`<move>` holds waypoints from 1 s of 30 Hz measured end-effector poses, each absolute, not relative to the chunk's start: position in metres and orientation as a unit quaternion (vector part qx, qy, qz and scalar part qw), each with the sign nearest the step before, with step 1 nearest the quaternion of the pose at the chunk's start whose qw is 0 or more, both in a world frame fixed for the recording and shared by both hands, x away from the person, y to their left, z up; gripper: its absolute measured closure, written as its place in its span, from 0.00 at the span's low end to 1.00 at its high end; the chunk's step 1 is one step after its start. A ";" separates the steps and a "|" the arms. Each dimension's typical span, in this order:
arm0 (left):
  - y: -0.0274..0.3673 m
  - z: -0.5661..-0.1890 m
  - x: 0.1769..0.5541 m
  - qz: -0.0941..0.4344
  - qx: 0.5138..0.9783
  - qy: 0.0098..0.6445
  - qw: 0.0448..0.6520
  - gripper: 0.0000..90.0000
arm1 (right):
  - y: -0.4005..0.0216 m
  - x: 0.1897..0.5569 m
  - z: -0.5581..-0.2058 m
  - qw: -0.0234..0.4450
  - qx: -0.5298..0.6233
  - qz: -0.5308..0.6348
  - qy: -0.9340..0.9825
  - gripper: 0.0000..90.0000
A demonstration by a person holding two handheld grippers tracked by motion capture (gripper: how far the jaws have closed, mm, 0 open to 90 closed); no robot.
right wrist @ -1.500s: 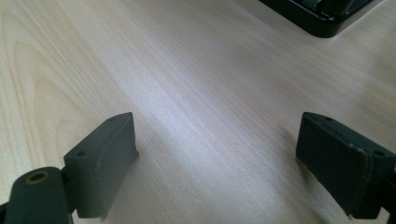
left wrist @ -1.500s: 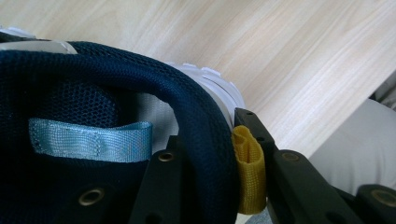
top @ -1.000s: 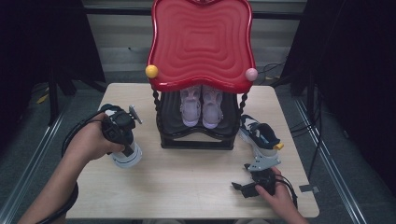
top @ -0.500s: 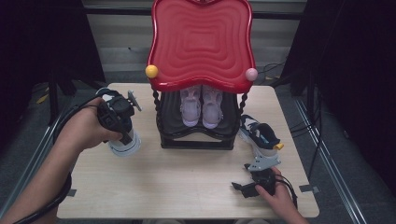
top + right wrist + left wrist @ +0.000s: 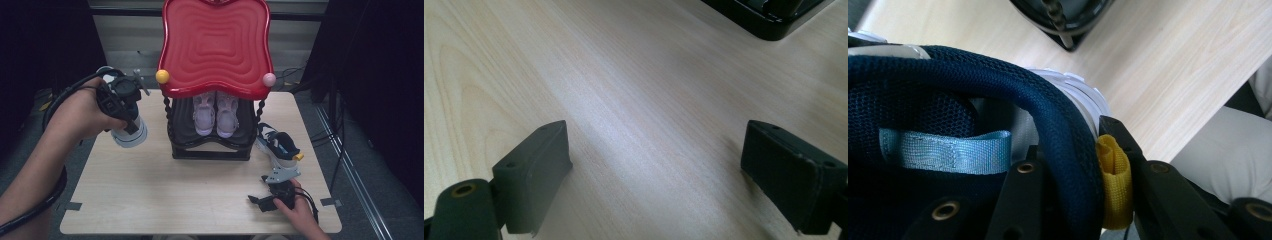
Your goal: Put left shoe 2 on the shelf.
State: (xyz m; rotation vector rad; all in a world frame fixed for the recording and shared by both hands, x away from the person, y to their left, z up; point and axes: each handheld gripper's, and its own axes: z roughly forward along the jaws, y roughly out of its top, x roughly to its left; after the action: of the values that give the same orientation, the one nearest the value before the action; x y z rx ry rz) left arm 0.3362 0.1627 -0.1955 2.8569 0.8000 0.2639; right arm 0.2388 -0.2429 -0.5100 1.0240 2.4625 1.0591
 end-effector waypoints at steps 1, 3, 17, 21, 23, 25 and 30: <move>0.161 -0.191 0.336 0.092 0.956 0.267 0.083 0.81 | -0.243 0.239 -0.510 0.136 0.353 0.366 0.850 0.13; 0.159 -0.183 0.336 0.102 0.954 0.267 0.085 0.81 | -0.243 0.239 -0.510 0.135 0.353 0.366 0.850 0.13; 0.136 -0.124 0.332 0.171 0.951 0.237 0.105 0.81 | -0.243 0.239 -0.510 0.136 0.353 0.366 0.850 0.13; 0.125 -0.109 0.327 0.194 0.949 0.220 0.115 0.81 | -0.243 0.239 -0.510 0.137 0.353 0.367 0.850 0.13; 0.118 -0.104 0.326 0.205 0.949 0.213 0.112 0.81 | -0.243 0.239 -0.510 0.137 0.353 0.367 0.850 0.13; 0.111 -0.101 0.326 0.214 0.948 0.207 0.110 0.81 | -0.243 0.239 -0.510 0.137 0.353 0.367 0.850 0.13; 0.094 -0.096 0.328 0.231 0.949 0.185 0.111 0.81 | -0.243 0.239 -0.510 0.137 0.353 0.367 0.850 0.13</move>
State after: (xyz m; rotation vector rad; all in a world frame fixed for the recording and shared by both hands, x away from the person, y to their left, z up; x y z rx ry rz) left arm 0.3276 0.0943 -0.0963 2.7878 0.5428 0.6773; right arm 0.2389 -0.2429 -0.5103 1.0215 2.4599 1.0609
